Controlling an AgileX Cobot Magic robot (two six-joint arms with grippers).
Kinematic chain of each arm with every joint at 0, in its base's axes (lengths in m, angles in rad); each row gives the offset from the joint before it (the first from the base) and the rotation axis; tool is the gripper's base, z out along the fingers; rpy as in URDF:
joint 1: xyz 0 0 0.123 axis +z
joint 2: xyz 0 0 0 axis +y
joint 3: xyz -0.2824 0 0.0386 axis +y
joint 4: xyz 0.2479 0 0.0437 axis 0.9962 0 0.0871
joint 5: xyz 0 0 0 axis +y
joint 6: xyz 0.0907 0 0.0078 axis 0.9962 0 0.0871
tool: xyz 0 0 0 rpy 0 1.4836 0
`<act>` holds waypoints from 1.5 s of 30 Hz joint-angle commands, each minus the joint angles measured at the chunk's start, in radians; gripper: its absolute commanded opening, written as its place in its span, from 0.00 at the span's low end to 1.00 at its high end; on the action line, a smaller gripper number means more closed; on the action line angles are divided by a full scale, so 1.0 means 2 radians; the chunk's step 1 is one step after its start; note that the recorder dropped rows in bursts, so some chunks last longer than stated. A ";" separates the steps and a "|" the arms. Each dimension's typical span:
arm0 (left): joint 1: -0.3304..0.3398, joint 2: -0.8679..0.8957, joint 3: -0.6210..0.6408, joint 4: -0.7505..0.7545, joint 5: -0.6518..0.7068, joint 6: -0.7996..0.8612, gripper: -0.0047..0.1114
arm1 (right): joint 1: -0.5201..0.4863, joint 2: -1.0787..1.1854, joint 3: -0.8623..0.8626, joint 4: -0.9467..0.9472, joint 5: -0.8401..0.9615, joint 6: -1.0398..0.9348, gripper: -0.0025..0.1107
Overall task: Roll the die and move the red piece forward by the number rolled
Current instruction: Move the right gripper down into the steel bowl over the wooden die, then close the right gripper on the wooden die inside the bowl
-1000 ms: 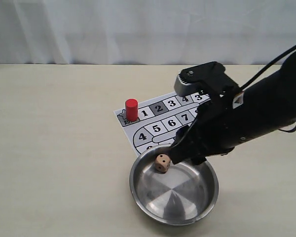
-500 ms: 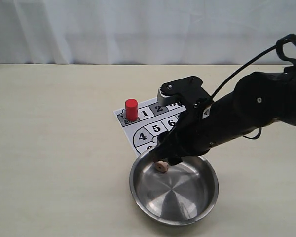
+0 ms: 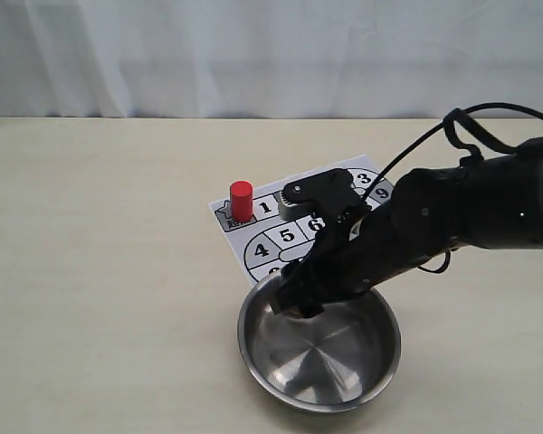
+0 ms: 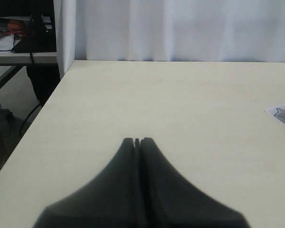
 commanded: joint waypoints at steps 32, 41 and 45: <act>0.000 0.000 0.000 0.001 -0.005 0.000 0.04 | 0.017 0.070 -0.004 -0.003 -0.097 -0.003 0.57; 0.000 0.000 0.000 0.001 -0.005 0.000 0.04 | 0.017 0.070 -0.004 -0.003 -0.088 -0.003 0.57; 0.000 0.000 0.000 0.001 -0.005 0.000 0.04 | 0.017 0.070 -0.004 -0.003 -0.082 -0.003 0.57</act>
